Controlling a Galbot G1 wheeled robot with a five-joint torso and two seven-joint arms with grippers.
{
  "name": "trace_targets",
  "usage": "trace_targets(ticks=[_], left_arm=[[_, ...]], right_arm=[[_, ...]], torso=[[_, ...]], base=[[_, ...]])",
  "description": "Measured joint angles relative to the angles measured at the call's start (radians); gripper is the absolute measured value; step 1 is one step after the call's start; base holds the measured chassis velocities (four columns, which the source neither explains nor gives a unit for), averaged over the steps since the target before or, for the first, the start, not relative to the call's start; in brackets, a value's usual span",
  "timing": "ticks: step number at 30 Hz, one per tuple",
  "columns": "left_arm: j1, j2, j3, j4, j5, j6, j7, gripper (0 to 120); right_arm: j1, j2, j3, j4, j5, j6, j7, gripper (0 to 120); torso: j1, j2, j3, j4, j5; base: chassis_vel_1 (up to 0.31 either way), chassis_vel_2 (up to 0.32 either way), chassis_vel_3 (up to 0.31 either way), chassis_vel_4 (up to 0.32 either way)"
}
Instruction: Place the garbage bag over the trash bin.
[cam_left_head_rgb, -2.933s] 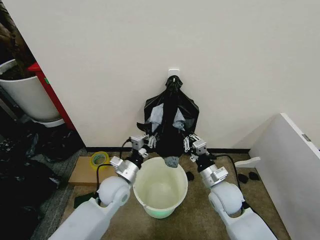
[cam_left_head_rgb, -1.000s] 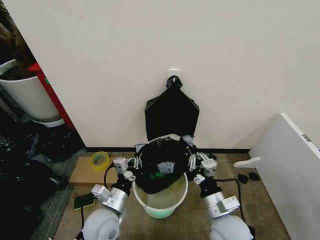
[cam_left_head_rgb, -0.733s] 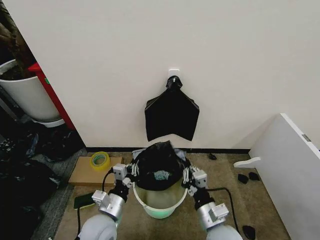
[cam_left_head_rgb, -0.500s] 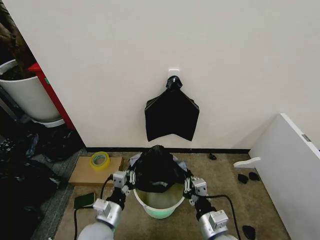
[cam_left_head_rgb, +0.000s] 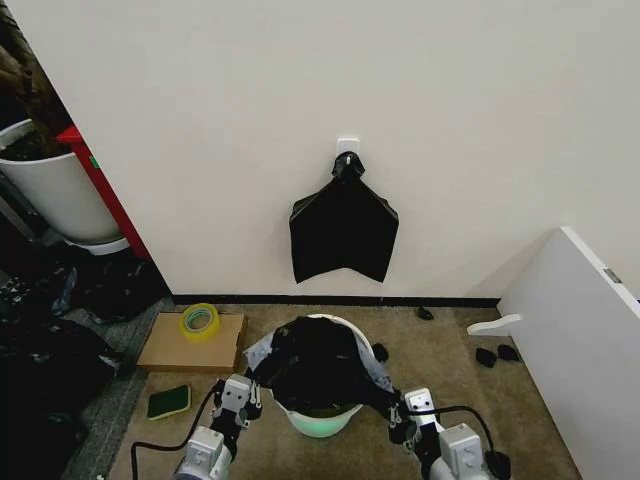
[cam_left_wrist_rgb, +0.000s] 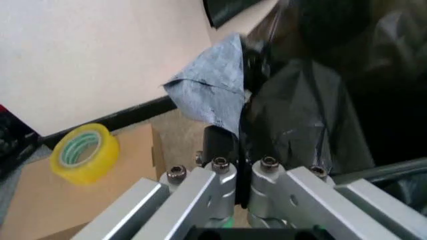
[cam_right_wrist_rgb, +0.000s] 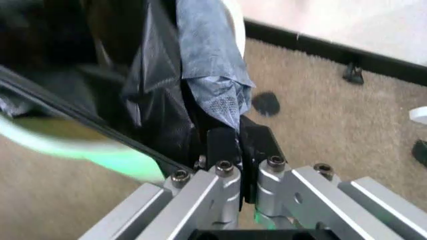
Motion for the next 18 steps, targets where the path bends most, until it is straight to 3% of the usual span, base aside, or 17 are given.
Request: trace_targets(ticks=[10, 18], left_arm=[[-0.033, -0.004, 0.061, 0.082, 0.103, 0.009, 0.008, 0], [-0.034, 0.007, 0.094, 0.102, 0.153, 0.018, 0.011, 0]], right_arm=[[0.049, -0.028, -0.041, -0.149, -0.154, -0.050, -0.039, 0], [0.051, -0.045, -0.066, -0.186, -0.276, -0.034, -0.084, 0]], torso=[[0.000, 0.000, 0.000, 0.0000, -0.0001], [0.000, 0.000, 0.000, 0.0000, -0.0002]], base=[[0.000, 0.000, 0.000, 0.000], [0.000, 0.000, 0.000, 0.000]])
